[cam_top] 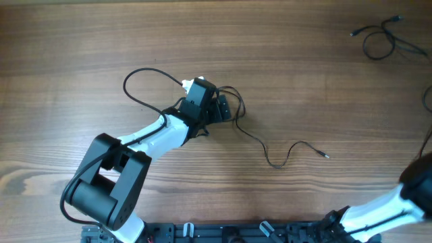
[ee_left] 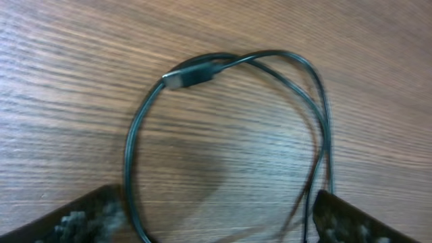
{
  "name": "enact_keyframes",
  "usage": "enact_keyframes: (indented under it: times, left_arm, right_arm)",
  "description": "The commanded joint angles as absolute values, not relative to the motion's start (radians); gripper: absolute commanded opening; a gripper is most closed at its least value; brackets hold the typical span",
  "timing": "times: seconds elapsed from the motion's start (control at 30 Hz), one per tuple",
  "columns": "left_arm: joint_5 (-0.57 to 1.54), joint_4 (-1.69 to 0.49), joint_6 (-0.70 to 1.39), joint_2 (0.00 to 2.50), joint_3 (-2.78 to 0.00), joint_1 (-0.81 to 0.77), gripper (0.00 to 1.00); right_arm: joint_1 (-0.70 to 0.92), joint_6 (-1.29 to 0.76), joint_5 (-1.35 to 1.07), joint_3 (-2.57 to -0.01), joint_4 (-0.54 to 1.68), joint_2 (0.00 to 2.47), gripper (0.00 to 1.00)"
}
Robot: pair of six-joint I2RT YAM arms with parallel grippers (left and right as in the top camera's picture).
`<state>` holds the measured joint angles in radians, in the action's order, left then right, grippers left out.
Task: Untangle cables
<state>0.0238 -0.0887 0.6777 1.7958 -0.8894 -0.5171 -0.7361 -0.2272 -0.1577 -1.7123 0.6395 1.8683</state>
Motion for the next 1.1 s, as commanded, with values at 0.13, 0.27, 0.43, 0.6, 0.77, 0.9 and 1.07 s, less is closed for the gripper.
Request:
enact_keyframes:
  times: [0.13, 0.27, 0.43, 0.6, 0.77, 0.9, 1.07]
  left_arm:
    - [-0.009, -0.151, 0.688, 1.894, -0.810, -0.502, 1.00]
    - [-0.009, -0.169, 0.688, 1.894, -0.810, -0.502, 1.00]
    - [-0.009, -0.184, 0.688, 1.894, -0.810, -0.502, 1.00]
    - [-0.009, -0.191, 0.688, 1.894, -0.811, -0.502, 1.00]
    - [-0.005, -0.207, 0.684, 1.832, -0.812, -0.492, 1.00]
    - [-0.004, -0.206, 0.685, 1.688, -0.812, -0.469, 1.00]
    - [-0.025, -0.219, 0.685, 1.509, -0.812, -0.432, 1.00]
  right_arm:
    - [-0.574, -0.270, -0.290, -1.722, 0.852, 1.598, 1.00]
    - [-0.496, -0.280, -0.273, -1.722, 1.035, 1.512, 1.00]
    - [-0.477, -0.234, -0.271, -1.706, 1.253, 1.430, 1.00]
    - [-0.472, -0.231, -0.272, -1.618, 1.316, 1.310, 1.00]
    - [-0.383, -0.164, -0.364, -1.318, 1.262, 1.103, 1.00]
    - [-0.238, -0.126, -0.596, -1.024, 1.049, 0.995, 1.00]
    - [0.017, -0.134, -0.731, -0.752, 0.693, 1.009, 1.00]
